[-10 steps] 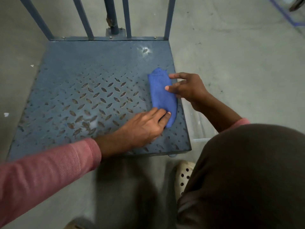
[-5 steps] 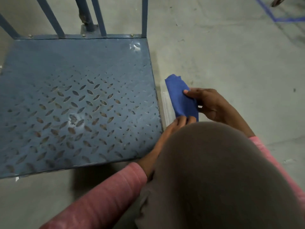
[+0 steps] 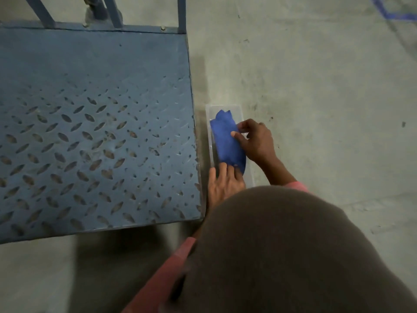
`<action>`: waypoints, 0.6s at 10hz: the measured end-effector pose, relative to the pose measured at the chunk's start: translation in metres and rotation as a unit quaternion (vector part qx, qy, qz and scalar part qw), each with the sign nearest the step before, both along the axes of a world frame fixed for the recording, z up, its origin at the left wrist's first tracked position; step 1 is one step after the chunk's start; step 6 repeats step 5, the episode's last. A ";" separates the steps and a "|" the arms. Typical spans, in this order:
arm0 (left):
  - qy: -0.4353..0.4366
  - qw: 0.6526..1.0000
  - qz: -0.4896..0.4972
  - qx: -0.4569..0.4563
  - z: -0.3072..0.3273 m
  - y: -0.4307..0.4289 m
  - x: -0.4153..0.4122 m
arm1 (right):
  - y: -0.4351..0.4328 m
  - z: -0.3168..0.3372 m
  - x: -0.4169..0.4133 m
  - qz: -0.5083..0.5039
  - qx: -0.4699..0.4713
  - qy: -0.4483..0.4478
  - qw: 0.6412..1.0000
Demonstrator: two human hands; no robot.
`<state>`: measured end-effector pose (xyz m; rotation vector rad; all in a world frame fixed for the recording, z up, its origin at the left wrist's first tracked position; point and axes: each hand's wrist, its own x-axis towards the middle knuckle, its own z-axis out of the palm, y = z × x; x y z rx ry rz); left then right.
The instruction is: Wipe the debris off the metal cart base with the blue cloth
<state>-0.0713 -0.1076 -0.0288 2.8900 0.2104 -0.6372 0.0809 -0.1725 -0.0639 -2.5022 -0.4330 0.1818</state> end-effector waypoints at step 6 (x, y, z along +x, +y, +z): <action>-0.116 0.990 -0.069 -0.045 0.050 0.016 -0.028 | 0.012 0.073 -0.023 0.180 -0.294 -0.061 0.937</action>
